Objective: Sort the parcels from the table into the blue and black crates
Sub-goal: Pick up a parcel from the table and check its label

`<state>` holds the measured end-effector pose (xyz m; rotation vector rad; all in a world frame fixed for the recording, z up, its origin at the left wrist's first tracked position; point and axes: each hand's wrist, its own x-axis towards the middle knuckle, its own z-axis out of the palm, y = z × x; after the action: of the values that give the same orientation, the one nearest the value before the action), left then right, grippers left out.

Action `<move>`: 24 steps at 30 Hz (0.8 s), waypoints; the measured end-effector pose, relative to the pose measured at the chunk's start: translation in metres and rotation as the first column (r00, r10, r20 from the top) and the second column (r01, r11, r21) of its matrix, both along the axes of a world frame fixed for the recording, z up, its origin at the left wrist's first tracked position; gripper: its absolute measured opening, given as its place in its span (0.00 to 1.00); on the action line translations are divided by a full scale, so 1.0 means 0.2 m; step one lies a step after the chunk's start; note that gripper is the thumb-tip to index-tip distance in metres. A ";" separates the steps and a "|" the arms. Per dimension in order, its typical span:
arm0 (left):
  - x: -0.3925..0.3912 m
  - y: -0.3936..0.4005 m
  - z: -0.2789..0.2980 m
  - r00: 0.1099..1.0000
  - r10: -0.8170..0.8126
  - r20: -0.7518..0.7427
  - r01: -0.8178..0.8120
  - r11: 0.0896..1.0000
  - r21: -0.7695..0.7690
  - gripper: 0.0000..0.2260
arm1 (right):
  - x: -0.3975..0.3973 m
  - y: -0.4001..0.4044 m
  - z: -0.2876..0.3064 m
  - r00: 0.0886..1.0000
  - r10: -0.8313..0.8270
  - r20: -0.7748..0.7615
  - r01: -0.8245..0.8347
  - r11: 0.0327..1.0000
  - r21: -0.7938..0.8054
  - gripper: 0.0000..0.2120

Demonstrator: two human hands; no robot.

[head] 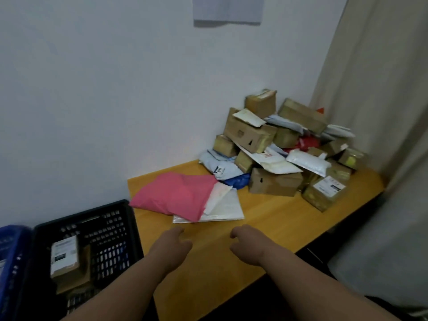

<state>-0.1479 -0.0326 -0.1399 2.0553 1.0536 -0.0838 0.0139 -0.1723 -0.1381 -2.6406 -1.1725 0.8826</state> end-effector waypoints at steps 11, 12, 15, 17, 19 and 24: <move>0.75 0.05 -0.10 0.991 -0.132 -0.007 0.131 0.990 -0.046 0.25 | 0.64 -0.18 -0.12 0.989 -0.149 -0.006 0.148 0.988 -0.052 0.21; 0.83 0.05 -0.11 0.988 -0.154 -0.002 0.154 0.987 -0.042 0.25 | 0.70 -0.20 -0.12 0.986 -0.164 -0.001 0.164 0.984 -0.063 0.22; 1.05 0.03 -0.13 0.978 -0.206 -0.009 0.206 0.978 -0.042 0.25 | 0.88 -0.26 -0.12 0.974 -0.228 0.009 0.229 0.971 -0.063 0.22; 1.17 0.01 -0.14 0.971 -0.240 -0.018 0.239 0.971 -0.025 0.26 | 0.98 -0.31 -0.13 0.960 -0.282 0.000 0.281 0.958 -0.060 0.22; 1.29 -0.03 -0.15 0.964 -0.263 -0.034 0.262 0.965 -0.025 0.27 | 1.08 -0.37 -0.14 0.942 -0.335 -0.025 0.333 0.941 -0.059 0.23; 1.62 -0.18 -0.18 0.931 -0.354 -0.088 0.344 0.932 -0.112 0.17 | 1.41 -0.54 -0.21 0.889 -0.452 -0.066 0.452 0.892 -0.015 0.21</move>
<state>0.1759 -0.0689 -0.1768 2.1491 0.7183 -0.4218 0.2959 -0.2794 -0.1802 -2.6819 -0.4959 0.8629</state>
